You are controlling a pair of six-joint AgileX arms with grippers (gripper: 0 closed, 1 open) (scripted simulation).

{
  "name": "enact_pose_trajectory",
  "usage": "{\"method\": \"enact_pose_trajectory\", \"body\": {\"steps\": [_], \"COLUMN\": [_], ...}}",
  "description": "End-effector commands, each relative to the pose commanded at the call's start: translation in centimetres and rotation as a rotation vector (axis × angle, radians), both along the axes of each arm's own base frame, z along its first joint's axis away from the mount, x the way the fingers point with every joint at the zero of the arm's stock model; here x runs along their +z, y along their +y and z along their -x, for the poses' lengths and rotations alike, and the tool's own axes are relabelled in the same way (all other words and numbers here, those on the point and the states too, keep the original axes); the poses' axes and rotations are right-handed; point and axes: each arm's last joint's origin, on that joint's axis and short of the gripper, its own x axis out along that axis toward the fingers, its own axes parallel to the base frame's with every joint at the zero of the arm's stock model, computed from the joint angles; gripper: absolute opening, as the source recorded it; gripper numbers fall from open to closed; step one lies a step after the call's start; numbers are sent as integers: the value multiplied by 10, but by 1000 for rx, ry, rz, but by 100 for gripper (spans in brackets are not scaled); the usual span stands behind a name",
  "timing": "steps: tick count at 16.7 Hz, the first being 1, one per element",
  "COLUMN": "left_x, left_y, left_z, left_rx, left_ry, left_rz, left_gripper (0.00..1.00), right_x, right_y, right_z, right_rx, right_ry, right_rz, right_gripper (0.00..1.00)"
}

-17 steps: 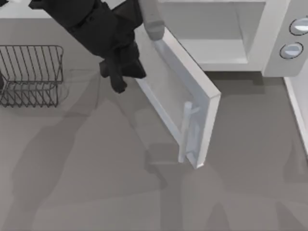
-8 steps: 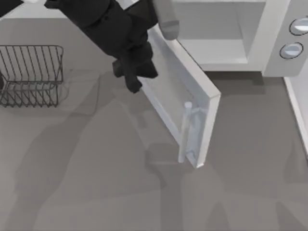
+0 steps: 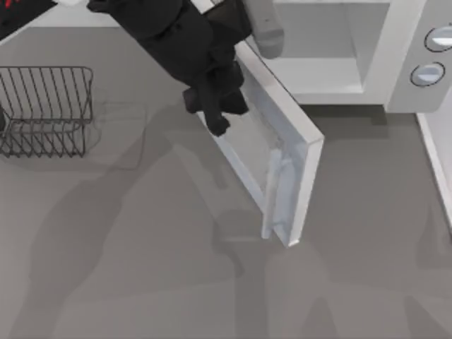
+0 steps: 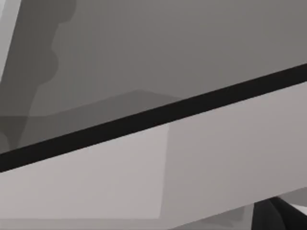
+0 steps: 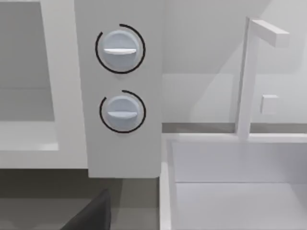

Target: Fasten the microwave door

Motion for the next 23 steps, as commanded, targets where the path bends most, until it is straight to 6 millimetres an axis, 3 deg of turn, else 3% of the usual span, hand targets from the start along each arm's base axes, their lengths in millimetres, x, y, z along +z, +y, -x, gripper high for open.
{"method": "enact_pose_trajectory", "body": {"steps": [5, 23], "left_x": [0, -3], "left_y": [-19, -40], "left_z": [0, 1], "left_rx": [0, -5], "left_ry": [0, 17], "left_rz": [0, -5], "left_gripper": [0, 0], "right_x": [0, 0], "right_y": [0, 0], "right_z": [0, 0], "right_rx": [0, 0], "right_ry": [0, 0], "right_rz": [0, 0], "right_gripper": [100, 100]}}
